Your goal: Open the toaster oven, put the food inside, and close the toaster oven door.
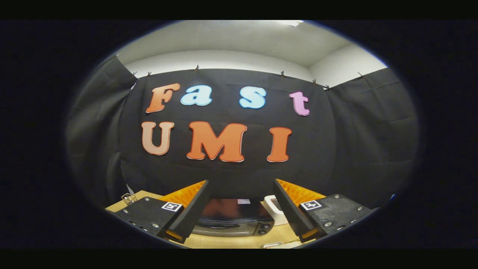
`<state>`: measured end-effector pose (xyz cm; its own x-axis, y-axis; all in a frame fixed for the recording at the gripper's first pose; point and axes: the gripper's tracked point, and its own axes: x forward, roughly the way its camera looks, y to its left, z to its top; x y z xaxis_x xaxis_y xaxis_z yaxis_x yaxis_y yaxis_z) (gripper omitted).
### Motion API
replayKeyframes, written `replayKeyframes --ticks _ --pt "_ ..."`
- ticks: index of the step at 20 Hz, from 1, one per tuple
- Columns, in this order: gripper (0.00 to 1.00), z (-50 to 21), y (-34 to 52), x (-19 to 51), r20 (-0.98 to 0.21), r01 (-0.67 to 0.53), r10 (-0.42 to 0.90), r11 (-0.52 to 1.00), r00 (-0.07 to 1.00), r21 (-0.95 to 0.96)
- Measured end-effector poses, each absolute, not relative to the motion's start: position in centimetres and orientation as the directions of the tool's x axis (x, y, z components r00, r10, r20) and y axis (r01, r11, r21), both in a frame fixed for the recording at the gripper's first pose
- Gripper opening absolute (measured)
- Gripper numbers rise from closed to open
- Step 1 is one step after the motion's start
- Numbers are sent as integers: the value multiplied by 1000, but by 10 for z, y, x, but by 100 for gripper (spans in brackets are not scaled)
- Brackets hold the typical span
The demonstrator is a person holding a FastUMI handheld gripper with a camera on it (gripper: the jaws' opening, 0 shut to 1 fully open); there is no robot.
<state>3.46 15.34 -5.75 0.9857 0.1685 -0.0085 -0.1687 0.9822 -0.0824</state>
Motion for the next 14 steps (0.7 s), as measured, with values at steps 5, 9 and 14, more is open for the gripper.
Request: replayKeyframes --ticks 5,9,14 --pt "99 -149 195 67 -134 -242 229 966 964 -94" --pt "99 -216 210 80 -263 -281 248 955 932 -97" --pt "100 -265 207 77 -376 -293 240 952 895 -91"
